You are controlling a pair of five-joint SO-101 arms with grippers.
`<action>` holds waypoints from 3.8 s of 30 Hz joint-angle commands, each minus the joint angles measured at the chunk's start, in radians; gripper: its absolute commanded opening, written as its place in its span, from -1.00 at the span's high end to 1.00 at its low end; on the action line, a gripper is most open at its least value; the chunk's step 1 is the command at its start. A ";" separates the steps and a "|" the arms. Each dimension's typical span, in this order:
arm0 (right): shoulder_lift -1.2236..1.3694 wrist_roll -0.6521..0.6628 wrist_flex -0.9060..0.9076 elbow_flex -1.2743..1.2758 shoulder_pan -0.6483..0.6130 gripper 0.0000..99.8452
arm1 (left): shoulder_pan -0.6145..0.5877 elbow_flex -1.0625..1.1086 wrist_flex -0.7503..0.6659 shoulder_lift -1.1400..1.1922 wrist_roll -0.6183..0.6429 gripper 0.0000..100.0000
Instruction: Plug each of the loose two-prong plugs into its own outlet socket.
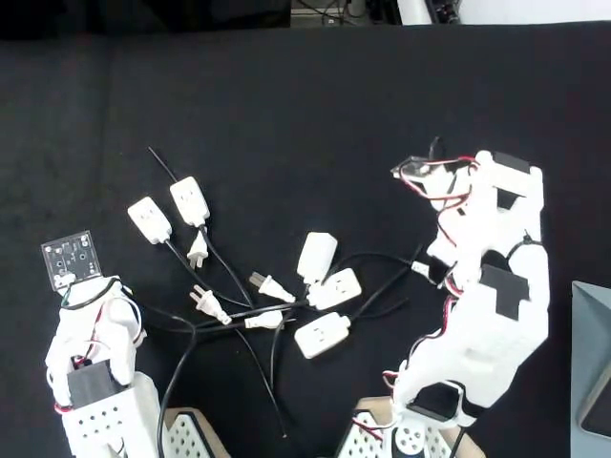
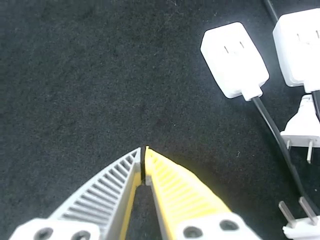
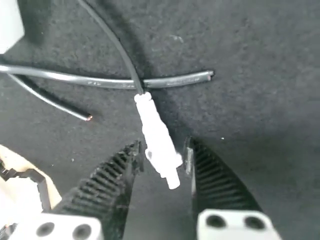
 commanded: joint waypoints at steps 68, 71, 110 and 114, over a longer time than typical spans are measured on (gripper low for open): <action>-1.092 -0.933 -0.055 0.360 -0.298 0.98 | 0.265 -0.312 0.006 0.005 -0.006 0.94; -1.237 -1.028 -0.103 0.463 -0.393 0.98 | 0.295 -0.346 0.017 0.006 -0.005 0.94; -1.796 -1.229 -0.647 1.047 -1.183 0.98 | 0.700 -0.208 -0.393 -0.003 -0.020 0.94; -1.796 -1.211 -0.647 1.067 -1.183 0.98 | 0.785 -0.216 -0.391 -0.003 -0.083 0.94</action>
